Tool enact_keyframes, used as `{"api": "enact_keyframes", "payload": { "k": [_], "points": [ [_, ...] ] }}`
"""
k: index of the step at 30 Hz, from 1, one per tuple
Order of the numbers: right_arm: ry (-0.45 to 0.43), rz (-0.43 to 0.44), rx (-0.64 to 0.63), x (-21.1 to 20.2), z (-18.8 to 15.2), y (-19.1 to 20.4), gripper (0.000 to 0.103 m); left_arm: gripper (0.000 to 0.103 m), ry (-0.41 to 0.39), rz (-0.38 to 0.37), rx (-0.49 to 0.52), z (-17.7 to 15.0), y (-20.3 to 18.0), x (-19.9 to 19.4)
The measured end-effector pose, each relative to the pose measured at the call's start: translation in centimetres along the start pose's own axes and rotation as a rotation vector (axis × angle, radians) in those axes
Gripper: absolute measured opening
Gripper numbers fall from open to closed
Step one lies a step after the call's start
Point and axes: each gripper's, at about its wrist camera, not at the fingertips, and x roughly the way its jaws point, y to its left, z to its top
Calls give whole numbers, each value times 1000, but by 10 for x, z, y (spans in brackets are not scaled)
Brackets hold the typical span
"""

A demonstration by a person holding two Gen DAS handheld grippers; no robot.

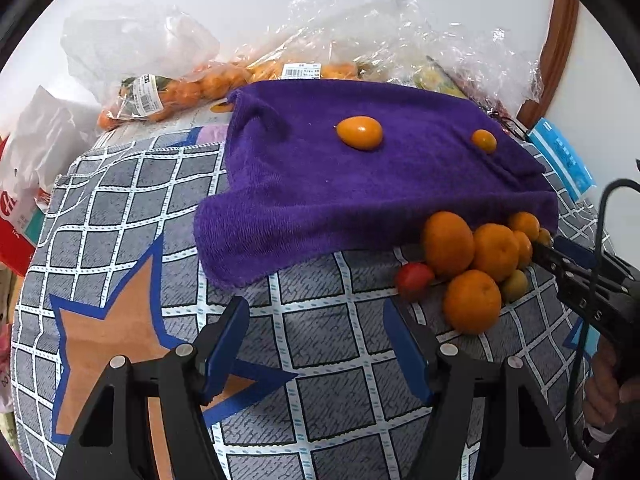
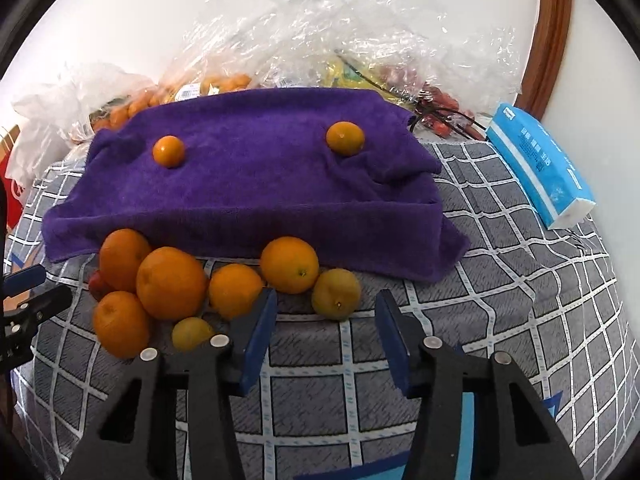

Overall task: Organize fruits
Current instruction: 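Grasp the small yellow round fruit with the right tool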

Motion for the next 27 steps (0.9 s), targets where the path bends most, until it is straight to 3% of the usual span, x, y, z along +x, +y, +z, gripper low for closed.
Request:
{"api": "enact_keyframes", "payload": {
  "k": [13,15,17,27],
  "points": [
    [-1,-45,-22,14,-1,6,44,68,17,11,-19,0,15,8],
    [-5,-53,-34,14,-3,7,39,68,18,15,-21,-1,15,9],
    [-5,-54,-36,12,-4,7,27,68,19,21,-24,-1,14,9],
    [-11,15,-7,-1,-14,-4,26,68,37,35,-63,0,12,7]
  ]
}}
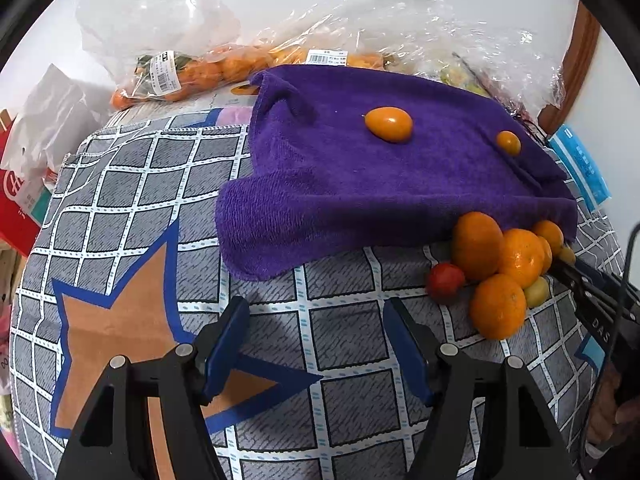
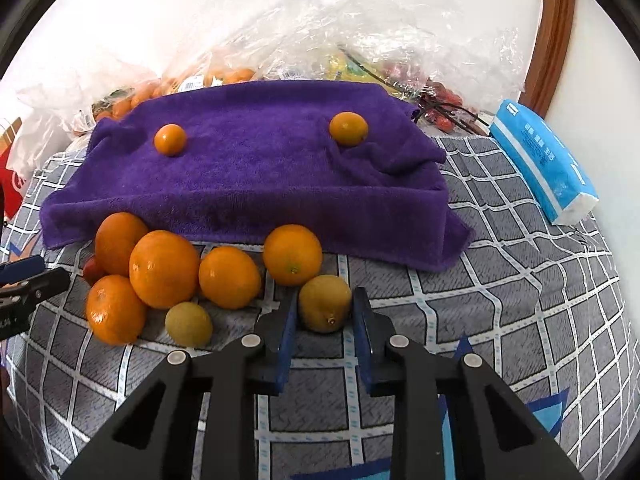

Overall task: Organize fruits
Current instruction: 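Grasp the small yellow round fruit with the right tool, then grasp the red cherry tomato with the left tool while the right tool holds the yellow fruit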

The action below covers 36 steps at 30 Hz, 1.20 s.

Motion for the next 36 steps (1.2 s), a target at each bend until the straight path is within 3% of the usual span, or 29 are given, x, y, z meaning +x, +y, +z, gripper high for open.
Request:
{"api": "enact_keyframes", "payload": {
  "k": [14,18,24,29,36],
  "points": [
    [-41,107,44,-23,-8,-23,26,68,5,-101,-62,0,-19,1],
    [-40,106,40,-25,-11,-29,26,59,12,-133,-68,5,-27,5],
    [-32,119,49,-24,-15,-35,26,55,28,-160,-46,5,-39,9],
    [-20,126,49,-21,-18,-38,27,51,5,-135,-24,8,-50,13],
    [-19,114,26,-24,-19,-36,26,27,5,-224,-15,10,-51,16]
  ]
}}
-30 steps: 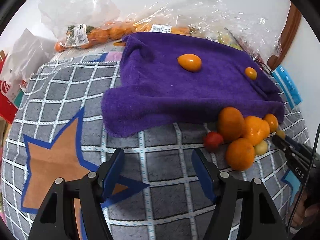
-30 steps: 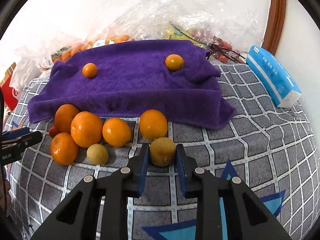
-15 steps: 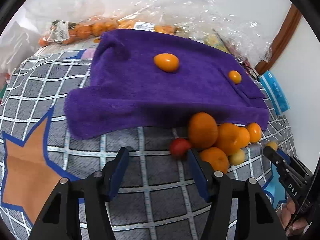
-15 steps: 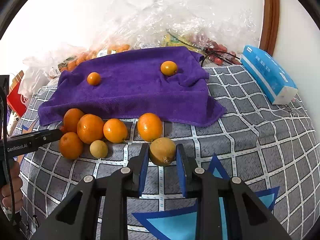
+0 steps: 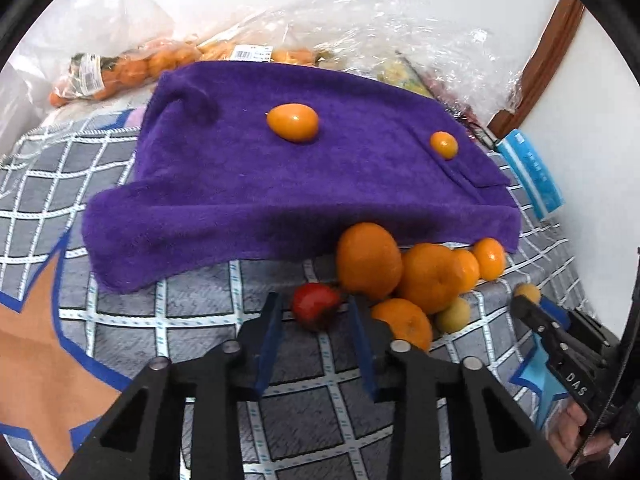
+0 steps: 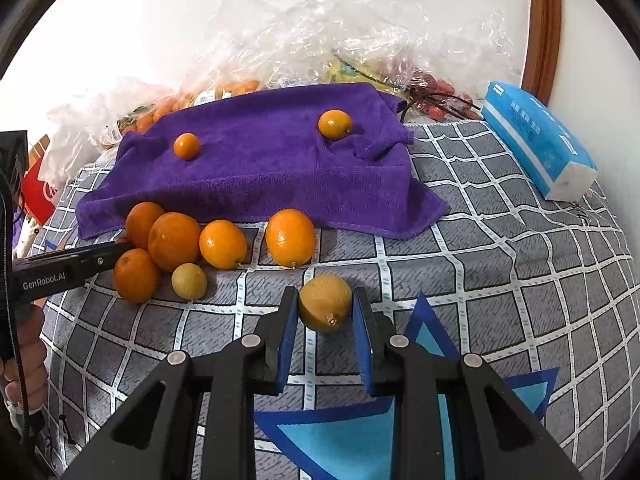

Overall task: Organize fruits
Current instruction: 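Grasp the red cherry tomato with the left tool while the right tool holds the yellow fruit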

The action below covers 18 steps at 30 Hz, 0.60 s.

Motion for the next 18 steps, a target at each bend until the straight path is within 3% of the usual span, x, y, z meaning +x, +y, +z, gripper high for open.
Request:
{"api": "enact_keyframes", "payload": {
  "k": [18],
  "points": [
    [-42,-24,-47,-27,2,15,26,25,-30,33,-57,-4,11,-18]
  ]
}}
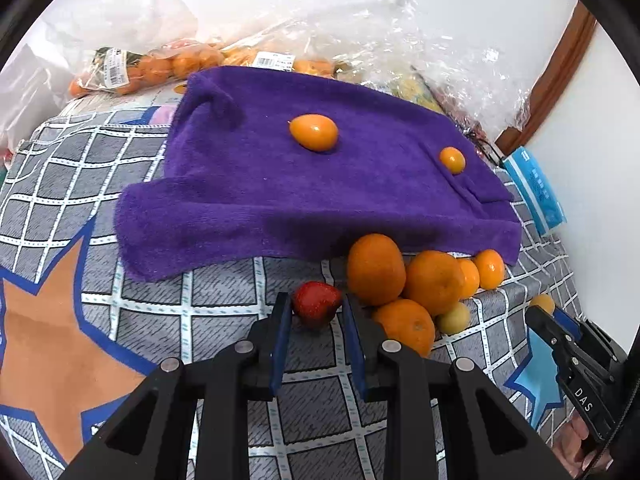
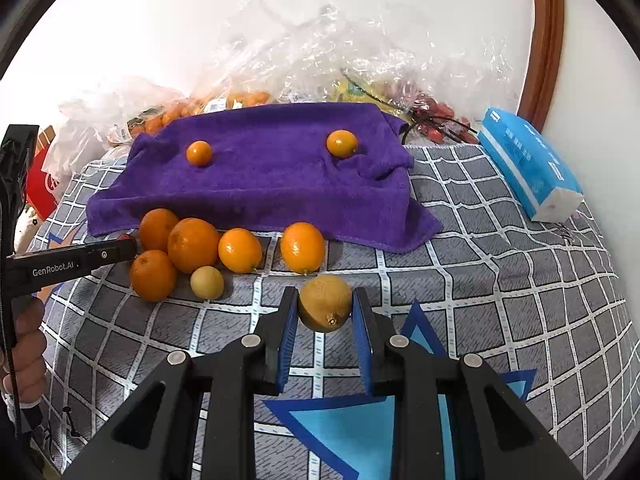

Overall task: Organize fruits
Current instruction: 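Grasp the red cherry tomato with the left tool while the right tool holds the yellow fruit, then lift both held fruits up over the purple towel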

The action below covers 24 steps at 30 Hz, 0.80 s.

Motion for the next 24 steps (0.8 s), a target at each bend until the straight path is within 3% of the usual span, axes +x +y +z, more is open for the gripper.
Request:
{"api": "enact_keyframes", "payload": {
  "k": [12,24],
  "points": [
    [-53,18,-31,-12,24,19,26,25,-46,4,-35,9,8,-30],
    [-145,49,-26,-18,68,19,26,25,-146,30,19,38,-5,-50]
  ]
}}
